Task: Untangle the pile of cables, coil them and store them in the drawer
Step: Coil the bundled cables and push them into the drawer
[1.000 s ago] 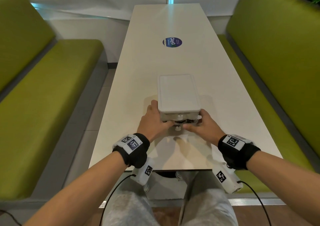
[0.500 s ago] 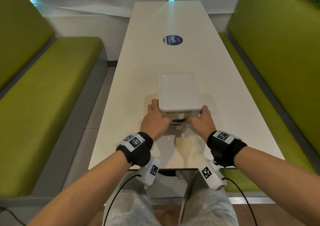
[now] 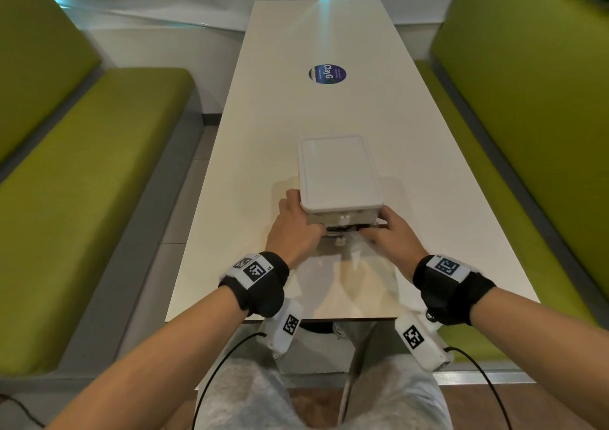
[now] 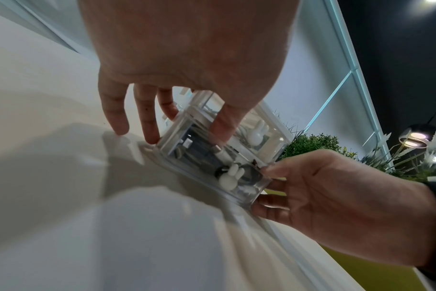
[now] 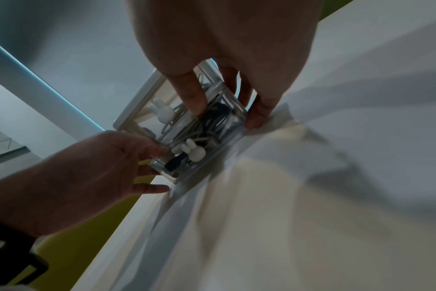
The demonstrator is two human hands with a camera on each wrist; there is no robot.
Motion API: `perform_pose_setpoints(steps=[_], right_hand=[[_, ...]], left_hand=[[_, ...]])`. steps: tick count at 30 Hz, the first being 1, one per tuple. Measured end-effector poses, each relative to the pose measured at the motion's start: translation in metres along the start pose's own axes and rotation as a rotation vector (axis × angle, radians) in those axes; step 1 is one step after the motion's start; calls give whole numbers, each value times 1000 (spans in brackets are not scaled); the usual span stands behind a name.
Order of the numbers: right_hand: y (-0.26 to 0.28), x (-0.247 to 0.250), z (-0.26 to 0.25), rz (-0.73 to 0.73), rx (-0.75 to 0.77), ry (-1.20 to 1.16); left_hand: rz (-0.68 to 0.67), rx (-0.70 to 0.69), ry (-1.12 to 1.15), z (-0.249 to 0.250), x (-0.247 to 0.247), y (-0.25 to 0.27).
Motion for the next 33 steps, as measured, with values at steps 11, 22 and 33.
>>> perform_pose_setpoints(steps=[11, 22, 33], right_hand=[[10, 3, -5, 146, 206, 196], [20, 6, -4, 194, 467, 614], [10, -11, -5, 223, 462, 739]], left_hand=[[-39, -12, 13, -2, 0, -3], [-49, -18, 20, -4, 0, -5], [-101, -213, -180, 1, 10, -10]])
Point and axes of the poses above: each hand's wrist, its own y-axis away from the middle knuckle, its own x-axis out of the back of the hand, z = x × y, the point moved 6 cm from there along -y, towards the middle knuckle, and after that the axes turned 3 degrees about -x, right-handed, at the moved point
